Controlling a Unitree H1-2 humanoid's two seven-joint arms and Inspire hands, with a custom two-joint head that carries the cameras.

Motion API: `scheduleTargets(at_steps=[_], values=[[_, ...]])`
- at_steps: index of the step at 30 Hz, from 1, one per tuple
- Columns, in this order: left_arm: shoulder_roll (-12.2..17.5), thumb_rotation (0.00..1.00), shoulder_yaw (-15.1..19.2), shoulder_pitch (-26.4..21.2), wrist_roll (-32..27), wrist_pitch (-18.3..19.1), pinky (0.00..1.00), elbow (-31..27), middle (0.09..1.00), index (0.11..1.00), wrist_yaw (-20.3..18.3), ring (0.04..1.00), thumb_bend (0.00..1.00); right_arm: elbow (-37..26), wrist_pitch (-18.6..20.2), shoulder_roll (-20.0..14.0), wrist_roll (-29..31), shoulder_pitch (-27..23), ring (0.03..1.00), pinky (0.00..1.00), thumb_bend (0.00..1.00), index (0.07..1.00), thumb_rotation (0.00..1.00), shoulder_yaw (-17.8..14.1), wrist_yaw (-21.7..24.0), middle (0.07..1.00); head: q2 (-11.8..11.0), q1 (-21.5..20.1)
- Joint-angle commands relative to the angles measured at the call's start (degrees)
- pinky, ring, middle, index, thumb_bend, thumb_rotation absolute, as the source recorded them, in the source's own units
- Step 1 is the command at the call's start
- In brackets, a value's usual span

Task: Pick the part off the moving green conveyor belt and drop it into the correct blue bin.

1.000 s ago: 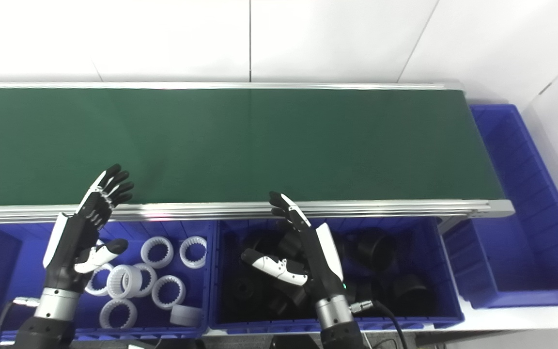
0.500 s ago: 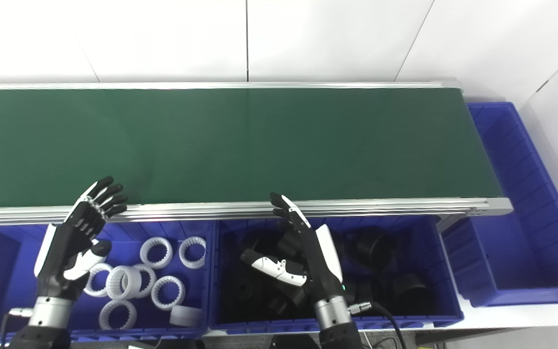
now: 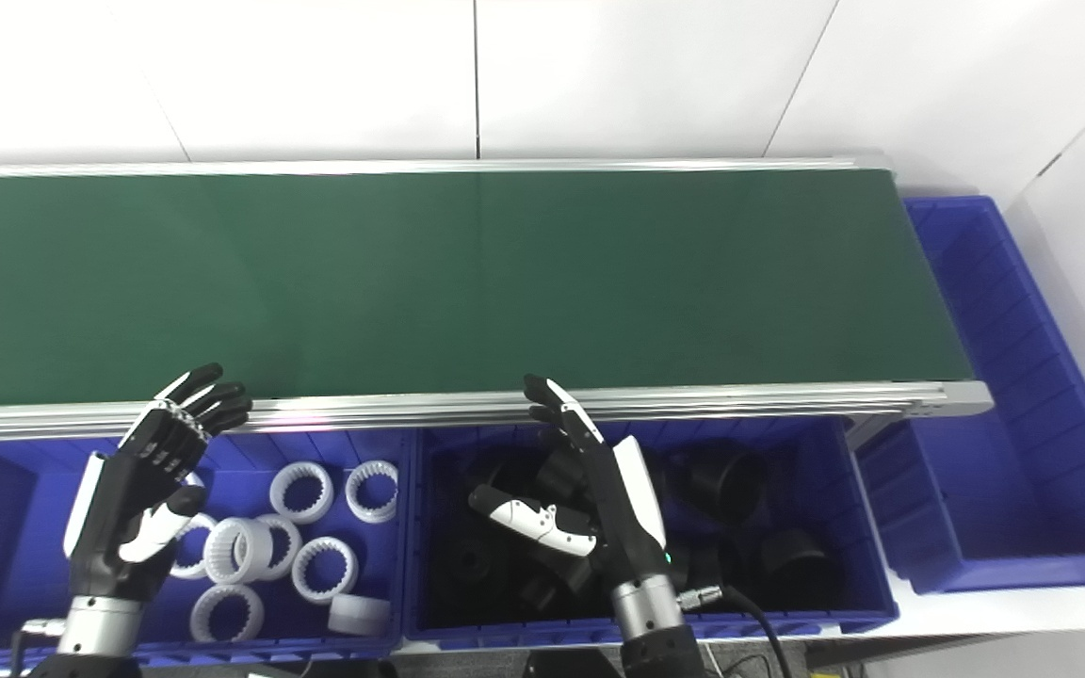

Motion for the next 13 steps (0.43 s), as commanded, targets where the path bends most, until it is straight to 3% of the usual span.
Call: scheduleTargets(at_steps=[1,13], values=[[-0.4,0.6,0.4,-1.0,0.4,-1.6,0.77,-1.6,0.772,0.816,-1.3,0.763,1.0,-1.5,-3.1,-0.1,-0.3,-0.1,0.827,0.75,0.74,0.884,0.5,0.1,-0.6,0.864,0.1,0.0],[-1.6,0.6,0.4,-0.7,0.8,-1.6,0.75,-2.6,0.763,0.787,-1.9,0.762,1.0,-2.2,-2.3,-0.4,-0.4,0.1,0.828,0.75,0.73,0.887,0.47,0.1,-0.4,0.866,0.2,0.2]])
